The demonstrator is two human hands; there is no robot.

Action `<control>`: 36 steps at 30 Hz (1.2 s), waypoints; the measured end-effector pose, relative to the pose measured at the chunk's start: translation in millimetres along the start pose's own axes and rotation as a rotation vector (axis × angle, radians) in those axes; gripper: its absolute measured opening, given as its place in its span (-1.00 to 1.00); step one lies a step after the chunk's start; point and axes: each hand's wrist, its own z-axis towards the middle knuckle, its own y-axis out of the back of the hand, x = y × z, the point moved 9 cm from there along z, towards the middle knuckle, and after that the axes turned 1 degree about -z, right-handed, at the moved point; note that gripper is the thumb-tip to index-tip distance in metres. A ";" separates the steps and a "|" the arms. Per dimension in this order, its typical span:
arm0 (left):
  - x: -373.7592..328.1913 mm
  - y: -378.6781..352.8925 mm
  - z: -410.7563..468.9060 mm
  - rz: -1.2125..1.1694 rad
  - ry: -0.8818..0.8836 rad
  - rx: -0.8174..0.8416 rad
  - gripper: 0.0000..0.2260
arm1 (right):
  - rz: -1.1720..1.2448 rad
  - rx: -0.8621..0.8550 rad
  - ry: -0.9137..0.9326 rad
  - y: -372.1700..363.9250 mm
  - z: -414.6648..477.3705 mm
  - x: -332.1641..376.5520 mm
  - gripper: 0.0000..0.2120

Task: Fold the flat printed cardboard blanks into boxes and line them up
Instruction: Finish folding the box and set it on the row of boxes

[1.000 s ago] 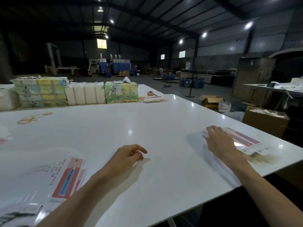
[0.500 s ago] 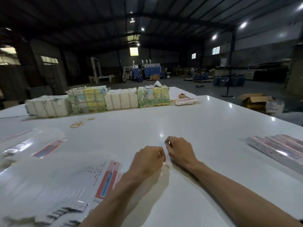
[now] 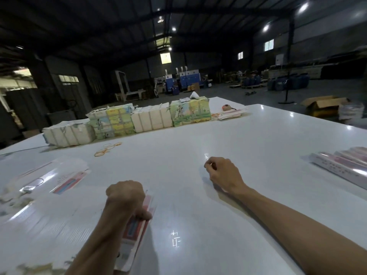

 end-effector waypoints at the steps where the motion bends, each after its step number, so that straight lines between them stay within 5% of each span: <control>1: 1.0 -0.6 1.5 -0.020 -0.005 -0.007 -0.20 | 0.007 0.006 0.001 -0.2 -0.4 -0.3 -0.81; 11: 16.1 -3.5 6.8 -0.281 0.024 -0.023 -0.11 | 0.095 0.026 -0.033 -3.1 -1.6 -7.6 -0.84; 16: 0.3 24.1 24.2 -0.546 -0.169 -0.122 -0.61 | 0.118 0.026 -0.012 -5.6 -0.9 -4.9 -0.83; 19: -30.2 39.9 30.9 -0.979 -0.370 -0.028 -0.75 | 0.158 0.038 0.025 -7.0 -1.0 -1.3 -0.82; 22: -79.4 44.1 27.7 -1.474 -0.541 0.279 -0.68 | 0.201 -0.020 0.074 -2.8 0.1 2.3 -0.81; 30: -157.6 -2.8 30.6 -1.994 -0.591 0.534 -0.51 | 0.322 -0.287 0.137 23.9 5.2 5.9 -0.79; 36: -159.6 0.2 33.3 -2.090 -0.646 0.453 -0.36 | 0.271 0.004 0.300 1.2 2.5 38.6 -0.67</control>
